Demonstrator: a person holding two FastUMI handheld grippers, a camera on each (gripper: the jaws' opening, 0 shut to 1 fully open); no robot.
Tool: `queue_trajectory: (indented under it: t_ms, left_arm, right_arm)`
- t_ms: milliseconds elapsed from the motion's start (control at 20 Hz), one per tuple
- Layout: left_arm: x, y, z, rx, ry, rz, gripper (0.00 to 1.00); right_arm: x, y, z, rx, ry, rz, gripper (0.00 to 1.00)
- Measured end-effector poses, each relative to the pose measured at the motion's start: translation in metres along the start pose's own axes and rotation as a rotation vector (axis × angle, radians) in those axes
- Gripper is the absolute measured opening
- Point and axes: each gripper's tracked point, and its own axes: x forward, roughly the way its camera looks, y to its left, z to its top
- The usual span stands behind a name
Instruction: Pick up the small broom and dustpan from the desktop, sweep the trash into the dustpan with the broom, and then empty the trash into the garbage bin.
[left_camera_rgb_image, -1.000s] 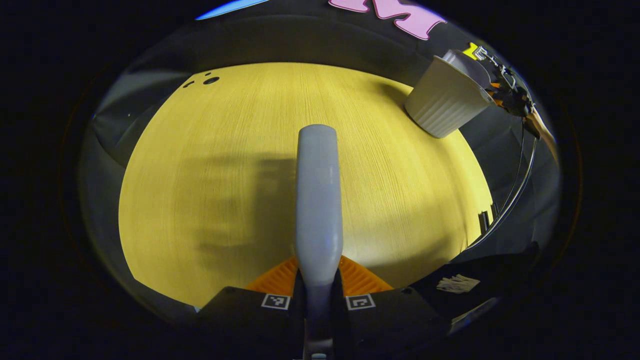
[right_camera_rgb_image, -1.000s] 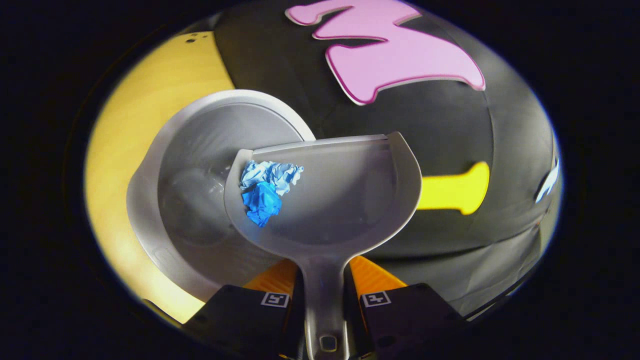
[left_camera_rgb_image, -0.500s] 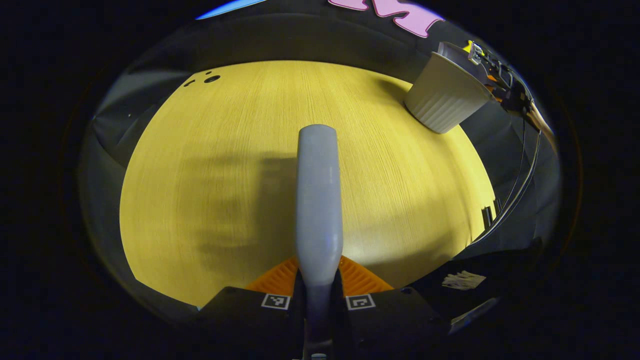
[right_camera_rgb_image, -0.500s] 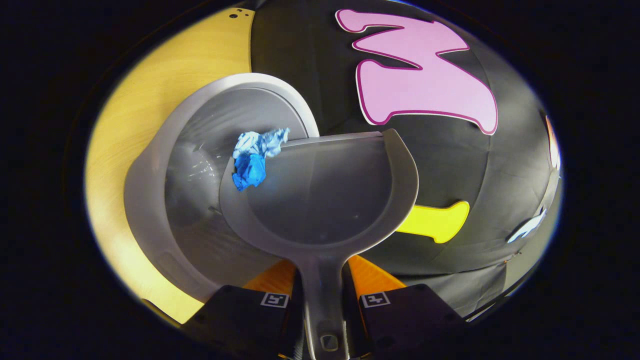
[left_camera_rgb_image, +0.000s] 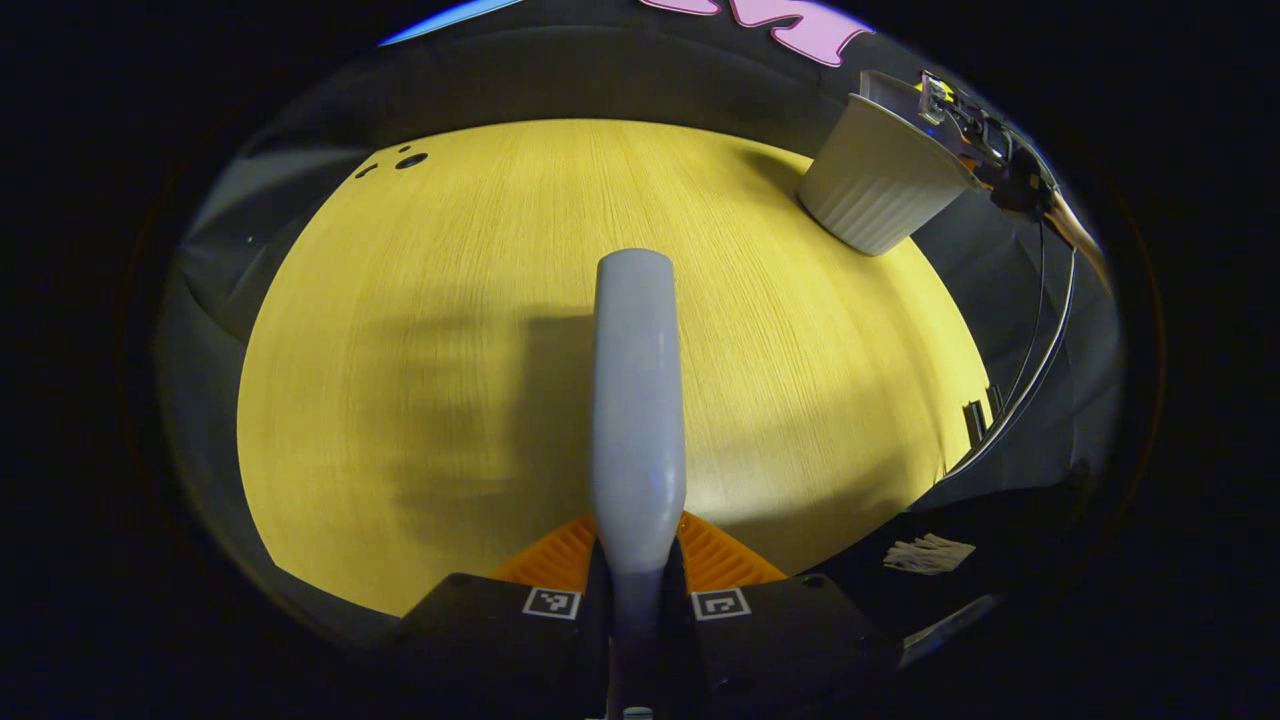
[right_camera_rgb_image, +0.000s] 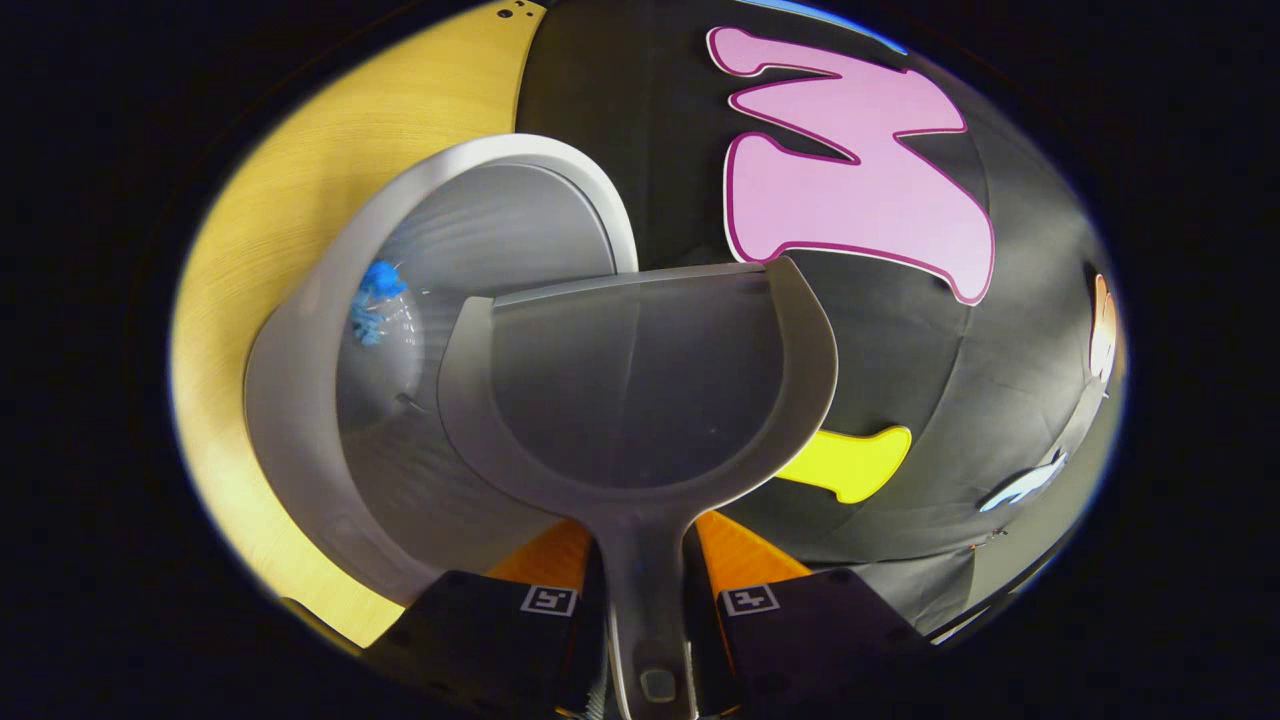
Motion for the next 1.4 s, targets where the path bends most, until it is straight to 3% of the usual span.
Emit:
queue_trajectory:
  t_ms: [350,450,500,550,700,900,1000,1150,1200,1250,1400]
  left_arm:
    - [-0.003,-0.004,0.007,-0.040,-0.031,0.014,0.26]
    - [-0.006,-0.008,0.010,-0.058,-0.038,0.015,0.26]
    - [-0.007,-0.009,0.010,-0.068,-0.044,0.008,0.26]
    - [-0.008,-0.009,0.011,-0.075,-0.047,0.004,0.26]
    - [-0.010,-0.006,0.014,-0.082,-0.055,0.015,0.26]
    - [-0.013,-0.007,0.020,-0.109,-0.071,0.014,0.26]
    - [-0.014,-0.006,0.023,-0.111,-0.080,0.021,0.29]
    - [-0.018,-0.004,0.030,-0.125,-0.116,0.036,0.26]
    - [-0.020,-0.005,0.032,-0.134,-0.128,0.037,0.29]
    - [-0.022,-0.005,0.032,-0.139,-0.140,0.038,0.26]
    - [-0.025,-0.003,0.027,-0.153,-0.156,0.039,0.29]
  right_arm:
    - [0.008,0.011,-0.015,0.267,0.041,0.134,0.38]
    - [0.008,0.019,-0.015,0.438,0.063,0.241,0.38]
    - [0.006,0.024,-0.014,0.538,0.087,0.299,0.43]
    - [0.003,0.030,-0.011,0.635,0.100,0.350,0.38]
    - [0.003,0.036,-0.009,0.820,0.134,0.444,0.38]
    - [0.001,0.030,-0.006,1.030,0.139,0.504,0.38]
    - [0.001,0.024,-0.004,1.187,0.136,0.547,0.38]
    - [-0.006,0.014,0.007,1.458,0.110,0.604,0.38]
    - [-0.008,0.011,0.006,1.504,0.092,0.606,0.38]
    - [-0.008,0.008,0.004,1.511,0.070,0.591,0.38]
    - [-0.015,0.002,0.010,1.476,0.011,0.537,0.38]
